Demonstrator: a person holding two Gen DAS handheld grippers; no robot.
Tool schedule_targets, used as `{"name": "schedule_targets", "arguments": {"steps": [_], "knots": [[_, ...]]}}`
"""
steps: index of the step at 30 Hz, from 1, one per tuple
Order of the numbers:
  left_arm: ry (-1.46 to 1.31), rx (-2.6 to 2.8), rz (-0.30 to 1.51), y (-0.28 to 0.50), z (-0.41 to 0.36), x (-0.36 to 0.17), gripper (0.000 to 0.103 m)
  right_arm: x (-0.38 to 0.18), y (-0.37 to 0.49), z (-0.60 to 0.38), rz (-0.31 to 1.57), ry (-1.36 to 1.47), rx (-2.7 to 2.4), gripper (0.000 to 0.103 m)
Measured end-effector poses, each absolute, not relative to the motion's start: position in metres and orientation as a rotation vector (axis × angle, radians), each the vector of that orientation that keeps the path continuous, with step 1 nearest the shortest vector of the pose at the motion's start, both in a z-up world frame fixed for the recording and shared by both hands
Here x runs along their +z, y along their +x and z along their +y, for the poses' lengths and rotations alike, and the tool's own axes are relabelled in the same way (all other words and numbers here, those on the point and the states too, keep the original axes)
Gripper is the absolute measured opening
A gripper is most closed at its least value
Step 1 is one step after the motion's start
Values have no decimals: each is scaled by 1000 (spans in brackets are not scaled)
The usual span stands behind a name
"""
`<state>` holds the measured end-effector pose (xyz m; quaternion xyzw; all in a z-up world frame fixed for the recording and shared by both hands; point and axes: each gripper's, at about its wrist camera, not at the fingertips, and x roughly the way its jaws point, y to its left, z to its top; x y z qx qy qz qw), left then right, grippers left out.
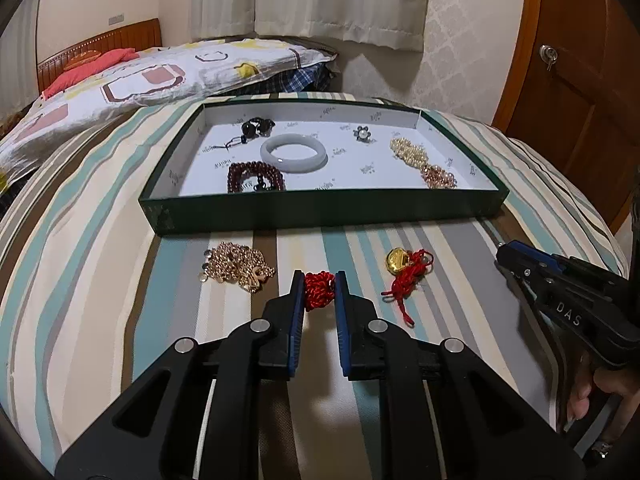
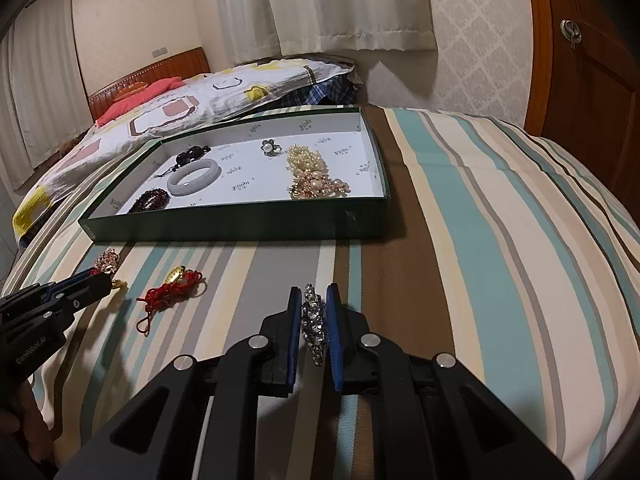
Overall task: Organize jewelry
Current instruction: 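Carry the red knot charm into the box with the left tool while the right tool carries the brooch in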
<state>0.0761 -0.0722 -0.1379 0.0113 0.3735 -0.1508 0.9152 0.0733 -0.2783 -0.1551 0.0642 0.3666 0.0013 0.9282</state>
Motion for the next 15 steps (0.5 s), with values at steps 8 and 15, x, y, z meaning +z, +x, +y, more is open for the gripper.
{"name": "schedule_targets", "arguments": {"steps": [8,15], "knots": [[12,-309,729,79,-69,-123,15,-143,74,-273,727,132,20,13],[-15,-318,682,91,-69,-101,15,-122,83,-267,679,125,44,13]]}}
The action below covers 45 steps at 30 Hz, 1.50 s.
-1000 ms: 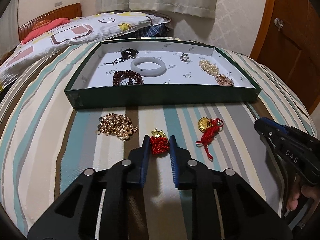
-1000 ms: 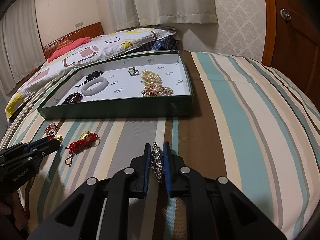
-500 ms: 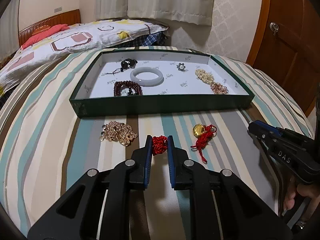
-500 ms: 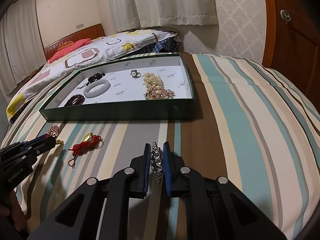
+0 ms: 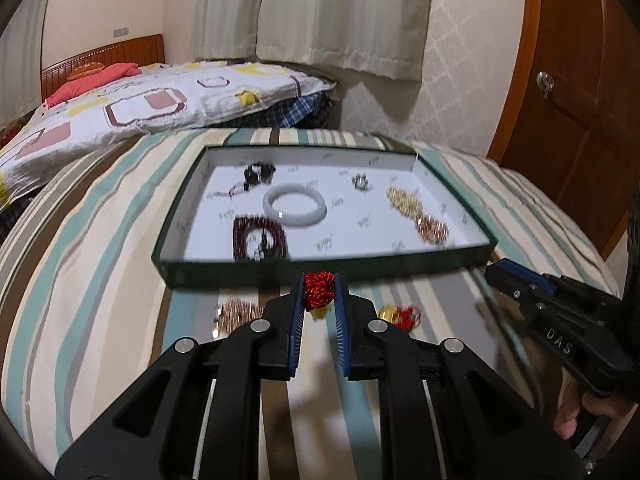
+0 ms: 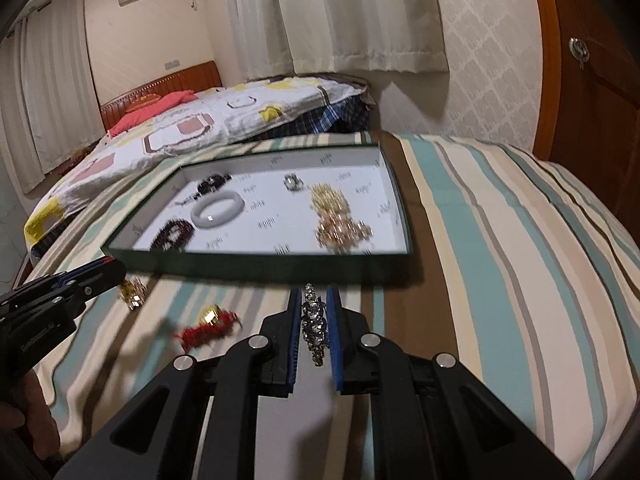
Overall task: Organize jewelry
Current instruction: 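Carry the red knot charm into the box with the left tool while the right tool carries the brooch in, then open the left tool to release the red charm while the right tool releases the brooch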
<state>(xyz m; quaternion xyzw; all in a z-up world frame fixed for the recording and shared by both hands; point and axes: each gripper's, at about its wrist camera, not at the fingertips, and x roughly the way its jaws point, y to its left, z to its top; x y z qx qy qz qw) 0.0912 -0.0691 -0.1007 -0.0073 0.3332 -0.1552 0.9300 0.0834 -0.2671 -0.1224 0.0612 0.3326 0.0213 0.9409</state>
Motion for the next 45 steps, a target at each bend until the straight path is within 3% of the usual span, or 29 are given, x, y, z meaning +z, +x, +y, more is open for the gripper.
{"name": "schedule_targets", "arguments": {"steps": [16,31,45], "knots": [[-65,-347,550,147,-91,-50,15,-74,140,-251,550,129,101,13],[-72,-331,786,196,-97,-133,15,-134,182,-244,736,144,132,13],[-59,-340,824,200,-99,-139,15,-148,194,-246,835,164,123,14]]}}
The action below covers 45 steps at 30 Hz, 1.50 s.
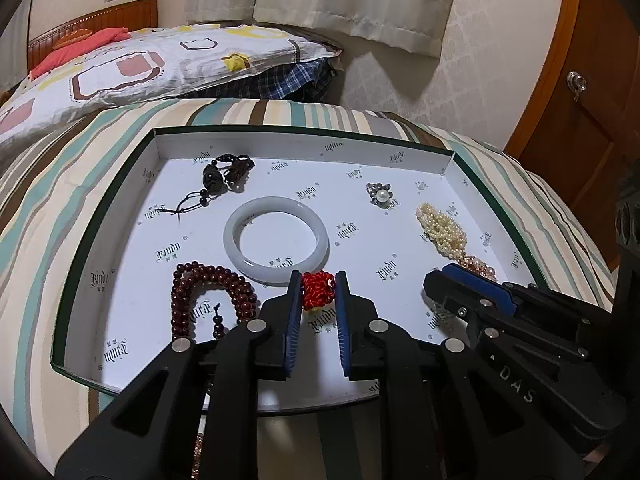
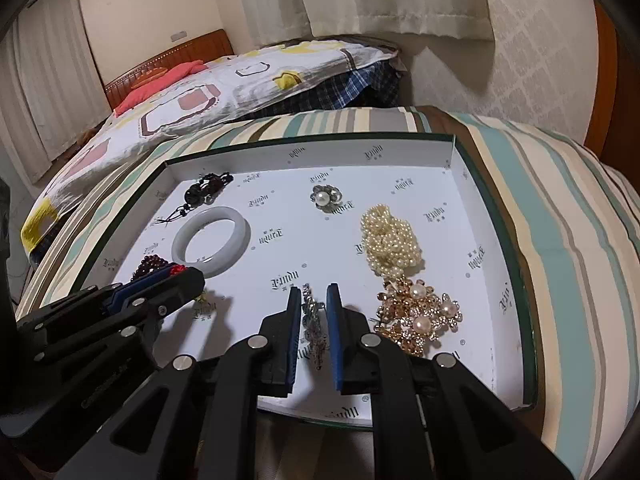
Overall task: Organize jewelry
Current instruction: 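Open the left tool to release the red charm while the right tool releases the brooch, then withdraw both tools from the box back over the remaining jewelry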
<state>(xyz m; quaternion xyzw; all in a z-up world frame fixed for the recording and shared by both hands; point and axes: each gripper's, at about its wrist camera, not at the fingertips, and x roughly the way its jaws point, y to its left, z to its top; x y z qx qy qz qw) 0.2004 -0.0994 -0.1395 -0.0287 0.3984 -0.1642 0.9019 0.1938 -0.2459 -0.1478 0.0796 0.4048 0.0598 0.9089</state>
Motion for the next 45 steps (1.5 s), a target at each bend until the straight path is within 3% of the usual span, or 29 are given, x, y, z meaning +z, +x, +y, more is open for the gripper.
{"name": "schedule_targets", "arguments": {"steps": [4,6,10,12,17,39,45], "knots": [[-53,-346,822,200,-101,-139,19,-148,194,-247,837,172,120,15],[-56,-352,823,199,-102,-139,28,-147,193,-248,832,172,117,15],[-55,-357,818,196,-102,-138,34,-146,190,-251,826,176,109,17],[-60,-357,814,195,-101,-138,42,-145,188,-252,821,179,105,18],[-69,-348,802,193,-98,-135,47,-140,184,-256,803,185,94,18],[-57,-273,662,145,-57,-93,49,-111,142,-259,704,154,45,18],[-49,-246,653,125,-42,-94,49,-112,126,-252,698,147,44,23]]}}
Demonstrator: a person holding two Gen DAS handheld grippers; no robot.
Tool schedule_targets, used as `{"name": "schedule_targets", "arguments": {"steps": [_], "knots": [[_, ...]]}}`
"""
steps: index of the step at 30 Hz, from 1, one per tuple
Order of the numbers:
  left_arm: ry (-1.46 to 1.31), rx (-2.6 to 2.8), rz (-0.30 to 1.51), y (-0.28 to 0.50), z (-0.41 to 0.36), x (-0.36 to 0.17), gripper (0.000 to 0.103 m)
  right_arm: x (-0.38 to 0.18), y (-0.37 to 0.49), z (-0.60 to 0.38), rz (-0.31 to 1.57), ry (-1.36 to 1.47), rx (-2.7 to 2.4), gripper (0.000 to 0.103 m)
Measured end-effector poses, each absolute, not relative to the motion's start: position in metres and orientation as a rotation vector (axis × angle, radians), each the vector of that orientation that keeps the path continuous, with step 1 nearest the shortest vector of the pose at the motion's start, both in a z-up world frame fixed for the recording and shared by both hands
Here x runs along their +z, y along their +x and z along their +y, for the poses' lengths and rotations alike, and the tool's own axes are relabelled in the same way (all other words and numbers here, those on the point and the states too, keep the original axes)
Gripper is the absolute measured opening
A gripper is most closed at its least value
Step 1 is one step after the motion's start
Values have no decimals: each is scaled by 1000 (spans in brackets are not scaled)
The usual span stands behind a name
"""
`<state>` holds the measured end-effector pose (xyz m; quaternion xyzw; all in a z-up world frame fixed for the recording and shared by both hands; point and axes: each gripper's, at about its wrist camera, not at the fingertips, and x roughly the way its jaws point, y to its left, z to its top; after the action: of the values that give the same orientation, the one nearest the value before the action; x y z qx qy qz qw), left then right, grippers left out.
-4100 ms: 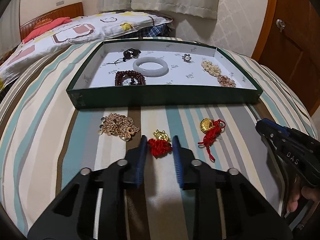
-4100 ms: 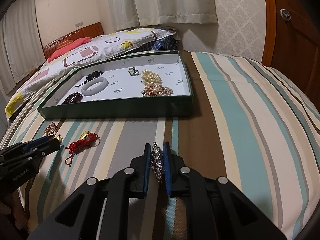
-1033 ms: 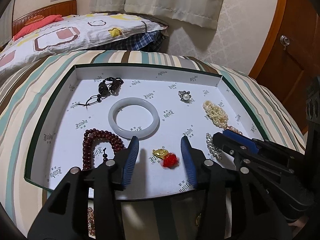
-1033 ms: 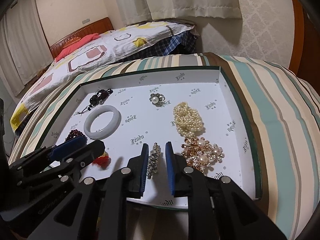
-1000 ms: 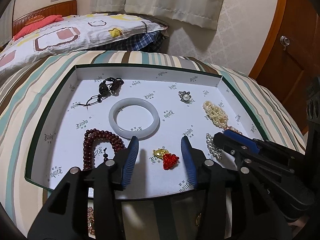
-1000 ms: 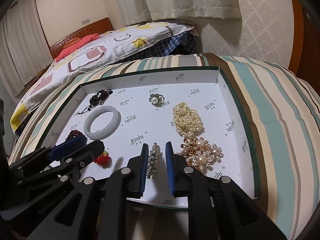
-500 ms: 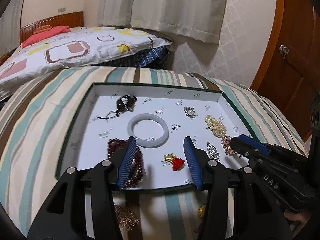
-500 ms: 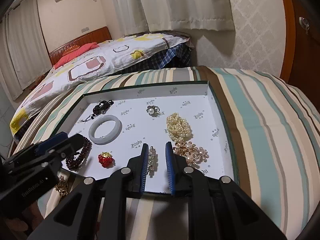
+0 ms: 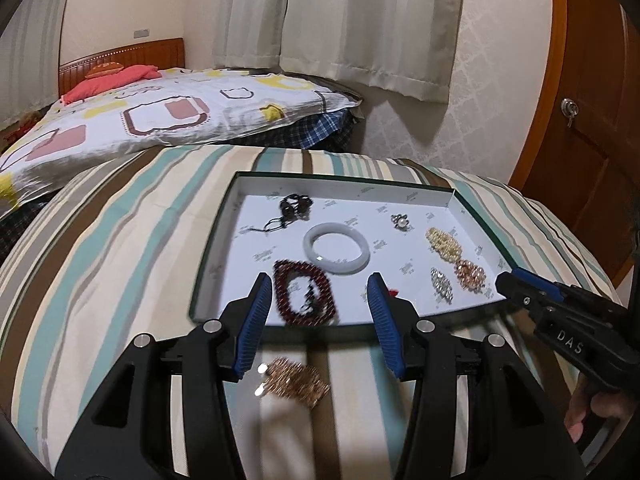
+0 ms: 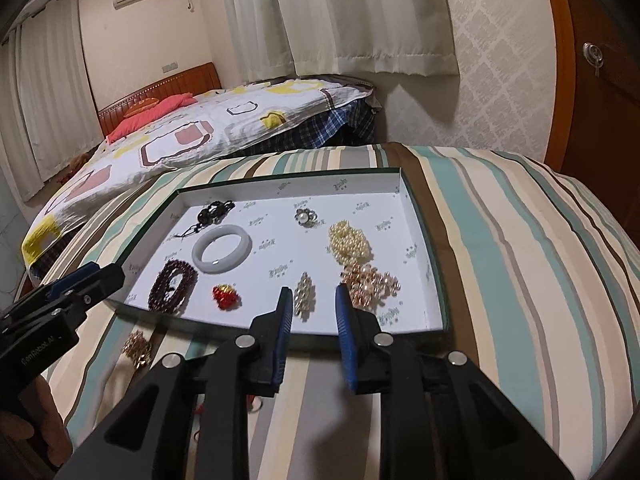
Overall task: Organize jewelry
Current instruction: 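Withdraw both tools from the box back over the remaining jewelry, then grasp the red-tasseled gold charm with the right tool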
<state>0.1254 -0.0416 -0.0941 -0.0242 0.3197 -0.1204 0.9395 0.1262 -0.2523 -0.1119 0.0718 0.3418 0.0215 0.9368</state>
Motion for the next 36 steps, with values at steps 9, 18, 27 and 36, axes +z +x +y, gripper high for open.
{"name": "schedule_targets", "arguments": {"steps": [9,18,27,36], "knots": [[-49,-214,662,102,-24,-101,49,-118,106,-232,696,120,70,23],[-69,-166,680,89,-1,-110,54,-138,100,-207,743,104,107,38],[-81,-144,706,88,9,-119,54,-152,103,-191,805,62,118,45],[-71,-166,727,88,0,-124,54,-159,100,-194,840,44,115,31]]}}
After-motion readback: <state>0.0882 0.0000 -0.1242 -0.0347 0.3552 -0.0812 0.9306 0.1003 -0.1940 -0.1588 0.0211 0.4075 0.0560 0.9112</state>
